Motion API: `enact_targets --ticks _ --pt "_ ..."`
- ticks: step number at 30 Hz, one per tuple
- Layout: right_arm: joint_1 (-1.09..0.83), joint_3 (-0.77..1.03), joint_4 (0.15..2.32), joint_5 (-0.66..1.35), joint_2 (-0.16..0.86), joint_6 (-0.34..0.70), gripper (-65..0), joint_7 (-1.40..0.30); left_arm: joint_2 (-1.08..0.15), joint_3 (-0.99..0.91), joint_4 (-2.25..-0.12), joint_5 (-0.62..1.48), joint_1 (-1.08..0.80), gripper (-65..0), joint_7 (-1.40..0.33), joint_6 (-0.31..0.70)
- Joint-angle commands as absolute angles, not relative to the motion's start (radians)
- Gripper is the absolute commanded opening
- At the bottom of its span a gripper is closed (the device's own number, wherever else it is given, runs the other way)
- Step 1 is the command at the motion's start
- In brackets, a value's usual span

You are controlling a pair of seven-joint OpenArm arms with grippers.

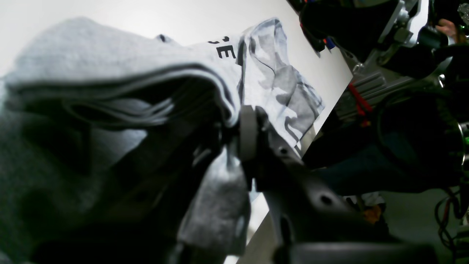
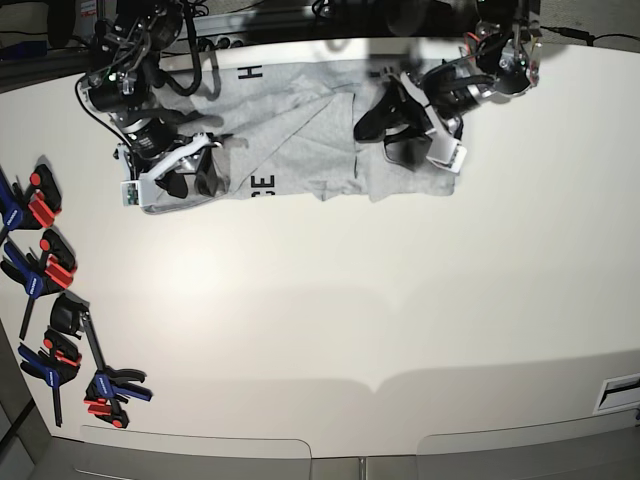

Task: Fold the T-shirt properly
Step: 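Press the folded hem flat with the left gripper and release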

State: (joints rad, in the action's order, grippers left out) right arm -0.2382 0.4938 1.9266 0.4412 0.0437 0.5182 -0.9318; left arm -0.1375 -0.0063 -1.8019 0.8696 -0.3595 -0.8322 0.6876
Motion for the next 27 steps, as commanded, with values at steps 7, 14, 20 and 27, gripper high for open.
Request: enact_targets --ticks 7,14,20,27 --pt "-0.23 0.497 1.946 0.456 0.047 0.514 -36.4 -0.904 -0.13 0.05 -1.821 0.925 -0.353 -41.4 -0.81 0.698" --pt "-0.23 0.497 1.946 0.455 0.047 0.514 -36.4 -0.905 -0.131 0.022 -1.88 0.915 -0.341 -42.7 -0.868 0.698" --pt "-0.23 0.497 1.946 0.455 0.047 0.514 -36.4 -0.905 -0.137 -0.111 -1.924 0.777 -0.344 -62.6 -0.879 0.698" --pt "-0.227 0.497 1.946 0.455 0.047 0.514 -36.4 -0.905 -0.136 -0.083 -1.923 0.691 -0.381 -65.0 -0.836 0.698"
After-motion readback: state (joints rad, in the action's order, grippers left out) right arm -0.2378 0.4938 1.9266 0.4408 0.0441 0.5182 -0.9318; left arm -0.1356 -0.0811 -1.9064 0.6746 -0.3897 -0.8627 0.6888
